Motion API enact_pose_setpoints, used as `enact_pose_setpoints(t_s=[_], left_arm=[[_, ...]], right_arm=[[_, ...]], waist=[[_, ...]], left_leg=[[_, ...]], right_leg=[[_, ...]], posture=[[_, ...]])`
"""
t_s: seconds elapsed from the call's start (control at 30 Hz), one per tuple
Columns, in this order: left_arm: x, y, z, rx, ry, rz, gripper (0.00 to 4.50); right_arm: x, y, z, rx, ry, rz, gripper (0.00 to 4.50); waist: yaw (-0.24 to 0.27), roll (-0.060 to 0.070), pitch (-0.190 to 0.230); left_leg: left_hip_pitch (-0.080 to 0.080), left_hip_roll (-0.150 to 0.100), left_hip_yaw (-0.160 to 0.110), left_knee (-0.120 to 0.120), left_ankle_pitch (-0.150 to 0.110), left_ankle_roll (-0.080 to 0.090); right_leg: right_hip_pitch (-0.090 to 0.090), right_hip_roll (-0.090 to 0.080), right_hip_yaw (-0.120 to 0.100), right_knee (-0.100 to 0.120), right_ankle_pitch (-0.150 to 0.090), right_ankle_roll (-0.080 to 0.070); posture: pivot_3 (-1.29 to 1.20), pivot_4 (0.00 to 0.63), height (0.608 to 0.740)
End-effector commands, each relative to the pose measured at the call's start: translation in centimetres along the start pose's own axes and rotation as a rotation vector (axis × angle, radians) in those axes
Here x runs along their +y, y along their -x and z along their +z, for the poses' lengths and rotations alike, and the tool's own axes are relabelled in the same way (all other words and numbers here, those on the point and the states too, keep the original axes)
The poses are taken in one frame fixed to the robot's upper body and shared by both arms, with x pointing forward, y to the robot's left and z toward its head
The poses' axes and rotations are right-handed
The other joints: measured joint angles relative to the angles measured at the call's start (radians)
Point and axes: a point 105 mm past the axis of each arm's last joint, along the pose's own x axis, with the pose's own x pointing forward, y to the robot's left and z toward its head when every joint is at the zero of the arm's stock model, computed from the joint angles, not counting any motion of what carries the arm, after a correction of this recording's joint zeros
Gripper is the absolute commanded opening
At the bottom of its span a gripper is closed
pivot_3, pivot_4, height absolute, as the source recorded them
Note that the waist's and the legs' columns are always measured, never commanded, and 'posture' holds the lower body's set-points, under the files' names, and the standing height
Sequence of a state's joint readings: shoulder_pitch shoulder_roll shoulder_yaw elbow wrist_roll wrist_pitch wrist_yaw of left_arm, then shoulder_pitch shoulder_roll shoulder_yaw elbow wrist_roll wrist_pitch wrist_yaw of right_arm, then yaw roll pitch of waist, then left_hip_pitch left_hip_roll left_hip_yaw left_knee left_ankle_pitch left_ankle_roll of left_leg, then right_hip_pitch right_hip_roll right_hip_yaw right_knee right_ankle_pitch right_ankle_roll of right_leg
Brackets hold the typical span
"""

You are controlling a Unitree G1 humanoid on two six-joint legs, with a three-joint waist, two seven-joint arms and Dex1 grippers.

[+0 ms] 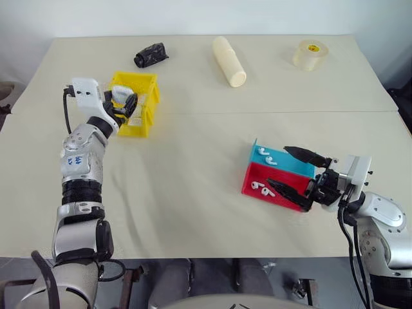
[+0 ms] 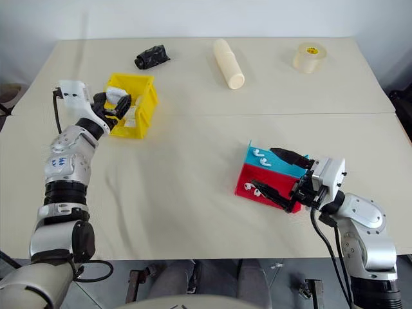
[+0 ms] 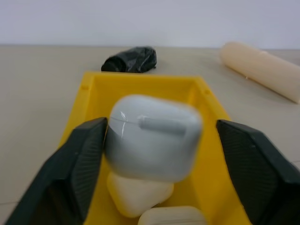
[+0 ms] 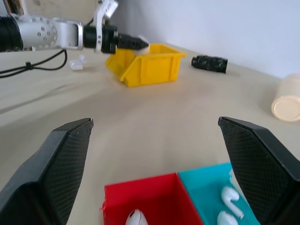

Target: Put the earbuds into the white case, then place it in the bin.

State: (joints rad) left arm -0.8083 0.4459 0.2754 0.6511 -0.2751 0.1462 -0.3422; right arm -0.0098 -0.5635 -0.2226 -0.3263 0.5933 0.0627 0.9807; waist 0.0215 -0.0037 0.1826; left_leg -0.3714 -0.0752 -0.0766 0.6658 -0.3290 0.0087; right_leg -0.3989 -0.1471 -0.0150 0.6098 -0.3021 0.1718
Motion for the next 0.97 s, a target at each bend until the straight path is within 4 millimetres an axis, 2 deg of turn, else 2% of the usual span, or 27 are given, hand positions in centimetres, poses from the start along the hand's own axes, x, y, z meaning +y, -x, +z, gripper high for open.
enact_pose_setpoints(t_s=[0.03,0.17,0.27,0.4,0.5,0.67,0.77,0.83,0.97], left_arm=[[0.2,-0.2,1.7,-0.046,-0.031,-0.017,4.47],[-0.4,0.3,2.3,-0.096,-0.051,-0.077,4.47],[-1.1,2.2,2.6,-0.096,-0.128,-0.208,4.47],[-2.7,6.7,1.2,-0.017,-0.385,-0.512,4.47],[-3.8,10.6,0.5,0.014,-0.413,-0.739,4.47],[-6.4,15.1,-1.4,0.091,-0.506,-0.929,4.47],[-8.1,16.0,-2.1,0.049,-0.513,-0.974,4.47],[-8.9,16.0,-2.2,0.015,-0.508,-0.968,4.47],[-9.8,15.6,-2.1,-0.020,-0.486,-0.945,4.47]], right_arm=[[0.7,-0.6,1.1,-0.040,0.029,0.014,4.50],[0.9,-0.7,1.0,-0.041,0.021,0.017,4.50],[0.9,-0.6,1.0,-0.031,0.019,0.026,4.50],[0.5,0.0,0.8,-0.002,0.009,0.058,4.50],[0.3,0.5,0.5,0.034,-0.004,0.110,4.50],[-0.7,1.1,0.3,0.074,-0.001,0.163,4.50],[-0.5,1.4,0.0,0.105,0.001,0.212,4.50],[-0.3,1.5,0.1,0.101,0.053,0.238,4.50],[0.0,2.0,-0.2,0.119,0.023,0.252,4.50]], waist=[[0.001,0.000,0.000],[0.002,0.000,0.000],[-0.004,0.000,0.000],[-0.025,0.000,0.000],[-0.024,0.000,0.000],[-0.018,0.000,0.000],[-0.008,0.000,0.000],[-0.002,0.000,0.000],[0.001,0.000,0.000]], left_leg=[[0.000,0.000,0.000,0.000,0.000,0.000],[0.000,0.000,0.000,0.001,0.000,0.000],[0.000,0.001,0.000,0.001,0.000,0.000],[0.000,0.003,0.002,-0.001,0.000,0.000],[0.000,0.004,0.003,-0.001,0.000,0.000],[0.001,0.003,0.001,-0.001,0.000,0.001],[0.001,0.004,0.000,-0.001,0.000,0.001],[0.001,0.004,0.001,-0.001,0.000,0.000],[0.001,0.004,0.001,0.000,0.000,0.000]], right_leg=[[0.000,0.000,0.000,0.000,0.000,0.000],[0.000,0.000,0.000,0.001,0.000,0.000],[0.000,0.000,0.000,0.001,0.000,0.000],[-0.002,-0.001,0.001,0.001,0.000,0.000],[-0.002,-0.001,0.001,0.001,0.000,0.000],[0.001,-0.002,0.001,-0.001,0.000,-0.001],[0.001,-0.002,0.000,-0.005,0.000,-0.001],[0.001,-0.002,0.000,-0.005,0.000,-0.001],[0.001,-0.002,0.000,-0.005,0.000,-0.001]], posture=[[0.00,0.150,0.740],[0.00,0.150,0.740],[0.00,0.150,0.740],[0.00,0.150,0.740],[0.00,0.150,0.740],[0.00,0.150,0.740],[0.00,0.150,0.740],[0.00,0.150,0.740],[0.00,0.150,0.740]])
